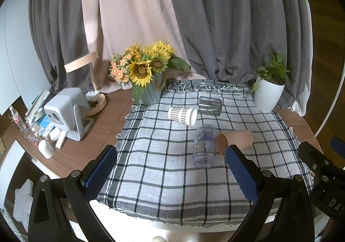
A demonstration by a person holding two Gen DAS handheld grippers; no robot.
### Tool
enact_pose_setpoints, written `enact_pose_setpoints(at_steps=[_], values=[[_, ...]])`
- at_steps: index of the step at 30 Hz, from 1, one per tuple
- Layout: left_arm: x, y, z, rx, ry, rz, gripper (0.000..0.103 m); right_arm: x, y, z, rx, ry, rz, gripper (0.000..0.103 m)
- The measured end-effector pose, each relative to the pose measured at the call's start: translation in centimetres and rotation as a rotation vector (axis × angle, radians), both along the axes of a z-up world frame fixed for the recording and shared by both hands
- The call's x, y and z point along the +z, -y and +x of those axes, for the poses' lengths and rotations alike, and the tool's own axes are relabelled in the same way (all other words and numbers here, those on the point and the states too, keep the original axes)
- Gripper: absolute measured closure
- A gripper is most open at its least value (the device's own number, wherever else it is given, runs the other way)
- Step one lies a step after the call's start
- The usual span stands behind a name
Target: Flip cup upside down
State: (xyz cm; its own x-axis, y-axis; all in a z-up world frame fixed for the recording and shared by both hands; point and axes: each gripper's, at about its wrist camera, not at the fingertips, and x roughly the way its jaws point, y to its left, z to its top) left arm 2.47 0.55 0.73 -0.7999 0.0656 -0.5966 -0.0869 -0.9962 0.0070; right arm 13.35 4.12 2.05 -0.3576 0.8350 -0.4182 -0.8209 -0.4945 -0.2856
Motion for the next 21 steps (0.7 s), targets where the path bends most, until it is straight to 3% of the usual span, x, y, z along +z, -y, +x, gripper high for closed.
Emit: enact_pose_setpoints(at_steps=[11, 18, 19, 21], values=[[-0.3, -0.1, 0.0, -0.013, 0.01, 0.013, 0.001, 0.0, -0.2, -0.1, 0.001, 0.005, -0.006, 0.011], [-1.2, -0.1, -1.2, 0.012, 0.065, 0.043, 0.001, -0.4, -1.3, -0.4, 0.015, 0.019, -0.031, 0.011], [-1.4, 0.0, -1.5, -0.25, 0.018, 0.195, 0.001, -0.5, -1.7, -0.6, 0.02, 0.021, -0.041, 0.011], [-1.9, -0.2, -2.5, -0.236, 0.047, 0.198, 0.001, -0.7, -2.4, -1.1, 0.023, 0.031, -0.055, 0.011]])
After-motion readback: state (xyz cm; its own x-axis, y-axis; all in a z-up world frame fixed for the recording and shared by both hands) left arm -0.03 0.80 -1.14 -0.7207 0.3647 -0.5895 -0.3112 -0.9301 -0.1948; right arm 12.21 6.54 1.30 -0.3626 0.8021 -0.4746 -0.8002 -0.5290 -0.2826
